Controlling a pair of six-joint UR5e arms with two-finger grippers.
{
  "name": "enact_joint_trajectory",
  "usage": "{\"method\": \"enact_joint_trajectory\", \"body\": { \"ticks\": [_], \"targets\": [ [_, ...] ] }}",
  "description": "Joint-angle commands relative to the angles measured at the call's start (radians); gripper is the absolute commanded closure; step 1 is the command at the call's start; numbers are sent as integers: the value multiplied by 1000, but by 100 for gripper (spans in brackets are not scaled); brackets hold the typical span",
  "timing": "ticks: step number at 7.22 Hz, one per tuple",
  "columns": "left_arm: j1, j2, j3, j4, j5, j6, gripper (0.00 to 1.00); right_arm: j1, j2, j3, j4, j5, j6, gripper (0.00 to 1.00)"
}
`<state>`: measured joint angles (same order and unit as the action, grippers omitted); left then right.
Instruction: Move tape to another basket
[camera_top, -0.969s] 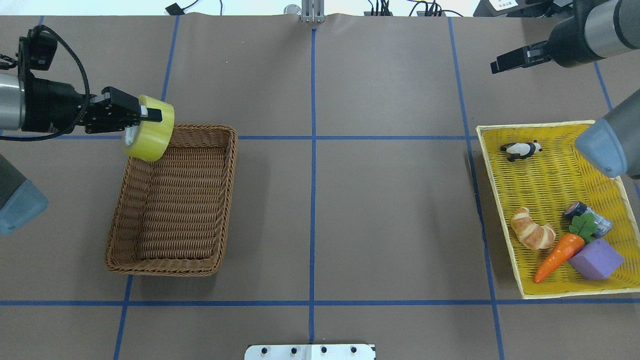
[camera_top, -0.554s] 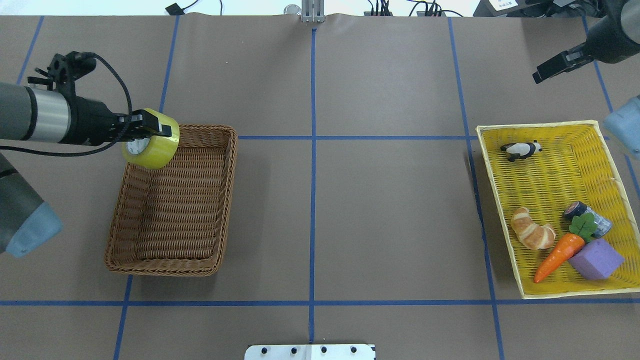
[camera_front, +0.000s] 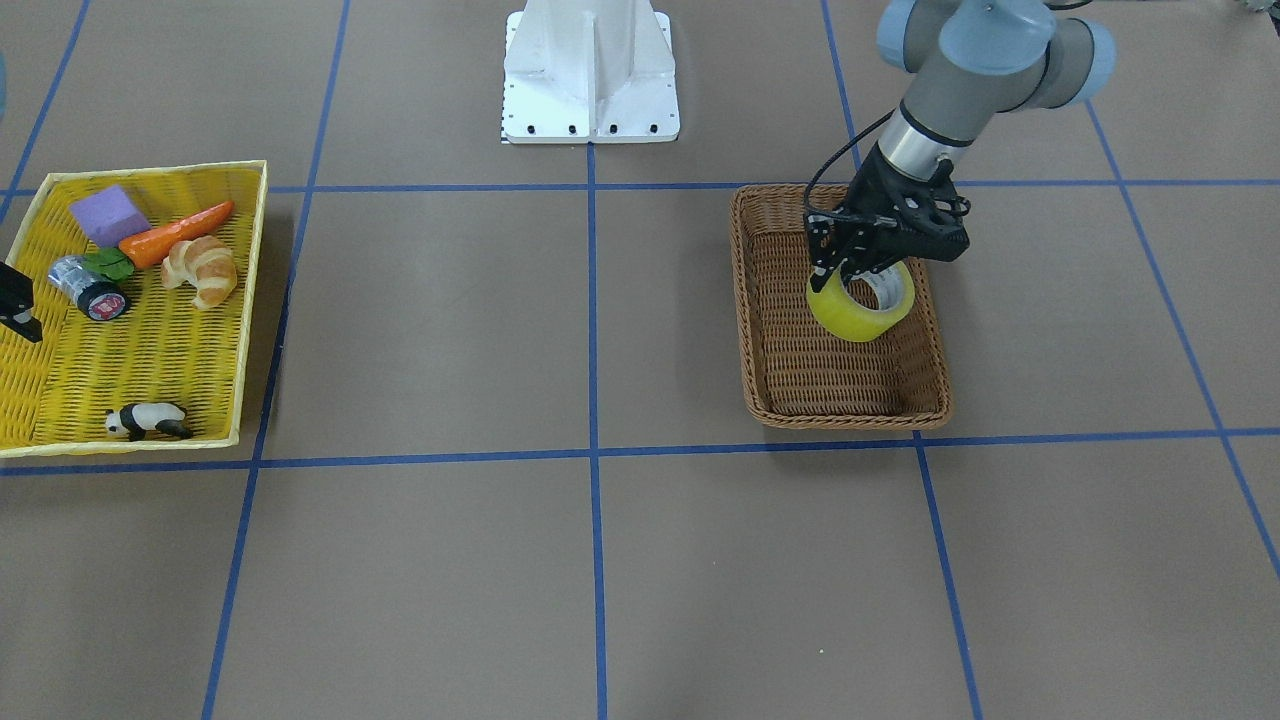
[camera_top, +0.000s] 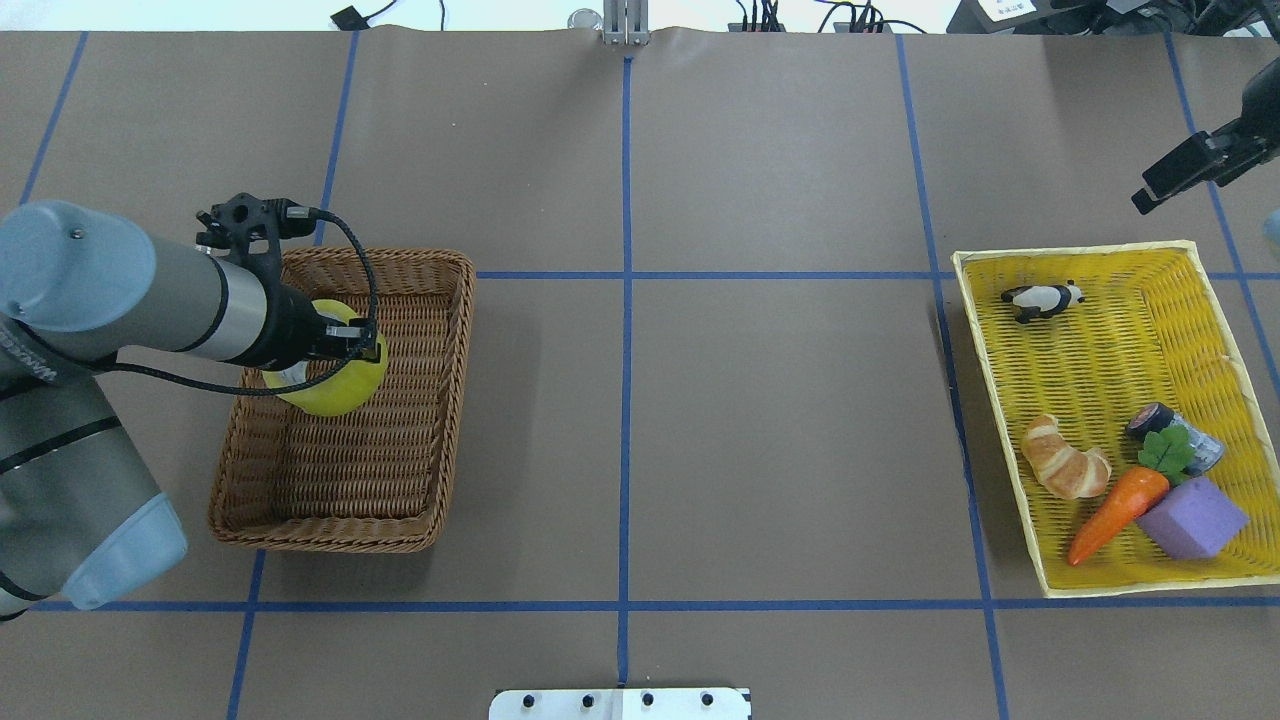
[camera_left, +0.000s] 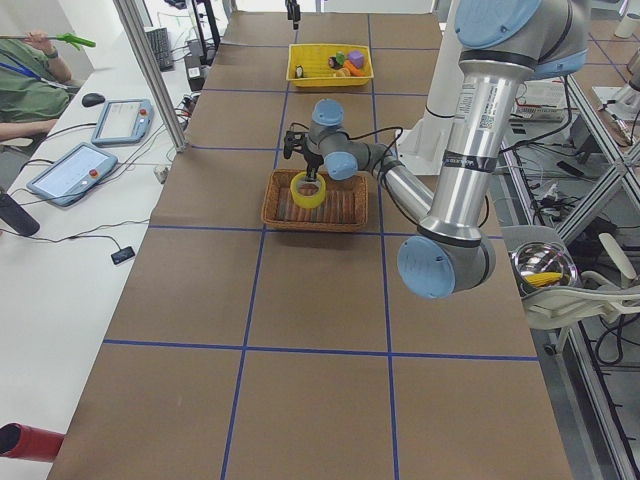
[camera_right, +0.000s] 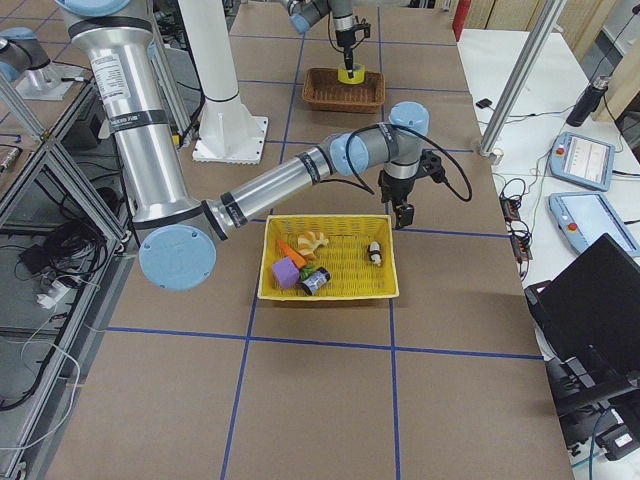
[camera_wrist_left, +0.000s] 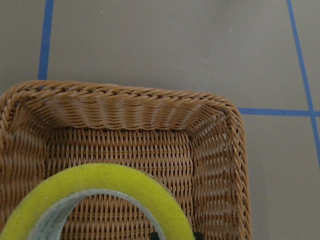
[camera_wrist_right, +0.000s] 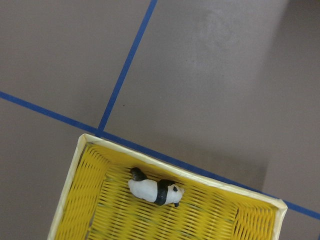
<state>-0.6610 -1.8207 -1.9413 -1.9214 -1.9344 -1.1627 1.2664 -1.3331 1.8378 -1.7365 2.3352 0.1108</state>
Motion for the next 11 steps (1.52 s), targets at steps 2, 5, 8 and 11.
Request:
{"method": "enact_joint_trajectory", "body": {
  "ticks": [2,5,8,11],
  "targets": [
    [84,-51,-5,169,132,3,2,27,-34,0,-21,50,-2,0],
    [51,-74,-189,540,141,304,2,27,-49,-5,-67,30,15,0],
    [-171,-10,-200,578,91,610,2,28,-55,-12,-57,-89,7,0],
    [-590,31,64,529,-231,886,2,82,-71,-12,-3,-103,7,0]
  ]
}}
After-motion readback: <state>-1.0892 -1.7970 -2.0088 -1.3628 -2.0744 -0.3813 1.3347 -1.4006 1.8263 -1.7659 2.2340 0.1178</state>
